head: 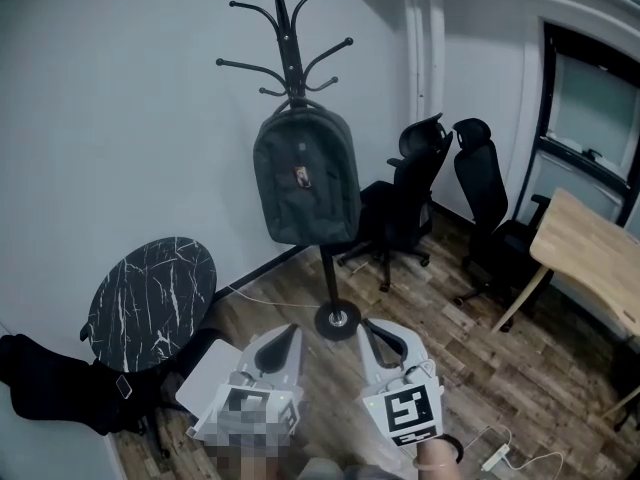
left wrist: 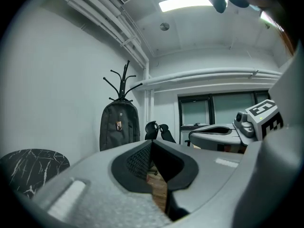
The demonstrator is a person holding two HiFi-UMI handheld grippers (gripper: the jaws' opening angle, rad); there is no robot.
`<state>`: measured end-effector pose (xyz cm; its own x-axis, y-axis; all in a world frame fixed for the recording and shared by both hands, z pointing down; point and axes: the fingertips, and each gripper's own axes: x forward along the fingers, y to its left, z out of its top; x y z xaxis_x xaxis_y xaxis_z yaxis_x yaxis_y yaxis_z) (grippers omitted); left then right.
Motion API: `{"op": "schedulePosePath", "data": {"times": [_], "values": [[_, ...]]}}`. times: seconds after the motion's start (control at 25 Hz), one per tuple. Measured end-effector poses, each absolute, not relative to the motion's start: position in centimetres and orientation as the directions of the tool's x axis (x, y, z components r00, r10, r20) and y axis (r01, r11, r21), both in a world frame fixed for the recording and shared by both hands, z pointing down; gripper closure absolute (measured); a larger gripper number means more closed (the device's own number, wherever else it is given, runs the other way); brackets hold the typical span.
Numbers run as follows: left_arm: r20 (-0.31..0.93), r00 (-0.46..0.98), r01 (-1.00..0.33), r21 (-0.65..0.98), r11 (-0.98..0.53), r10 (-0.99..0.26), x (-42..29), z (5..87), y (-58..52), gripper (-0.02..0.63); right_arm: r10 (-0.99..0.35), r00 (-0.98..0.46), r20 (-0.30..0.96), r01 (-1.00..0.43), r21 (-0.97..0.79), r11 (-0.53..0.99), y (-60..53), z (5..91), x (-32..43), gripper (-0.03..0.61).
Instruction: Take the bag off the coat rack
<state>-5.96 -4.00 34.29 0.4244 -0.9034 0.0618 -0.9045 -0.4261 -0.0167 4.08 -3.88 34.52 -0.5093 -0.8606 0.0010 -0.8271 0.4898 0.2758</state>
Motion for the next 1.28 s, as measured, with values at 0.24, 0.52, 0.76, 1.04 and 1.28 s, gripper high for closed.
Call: {"op": "schedulePosePath", "data": {"times": [0.24, 0.52, 0.76, 1.04, 1.28], "values": [[0.063, 0.425, -0.905, -0.014, -0.426, -0.903, -5.7, 34.2, -5.3, 0.603, -0.856, -0.517, -0.006, -0.828, 0.259, 0.498, -5.5, 34.6, 4.2, 0.577], [0.058, 0.410, -0.912, 0.006, -0.410, -0.910, -7.0, 34.3, -8.7, 0.603, -0.861, -0.508, 0.001, -0.830, 0.266, 0.490, -8.8, 34.8, 3.5, 0.577], [0.044, 0.405, -0.914, 0.026, -0.404, -0.913, -8.4, 34.4, -12.7, 0.604, -0.871, -0.492, -0.007, -0.841, 0.265, 0.472, -12.7, 34.8, 3.1, 0.577], [0.033, 0.416, -0.909, 0.009, -0.416, -0.909, -9.6, 33.8, -17.4, 0.603, -0.879, -0.477, -0.008, -0.852, 0.251, 0.460, -17.8, 34.6, 2.7, 0.577], [0.022, 0.414, -0.910, 0.001, -0.414, -0.910, -10.7, 33.1, -21.3, 0.603, -0.882, -0.471, -0.011, -0.851, 0.269, 0.451, -21.4, 34.0, 1.9, 0.577]]}}
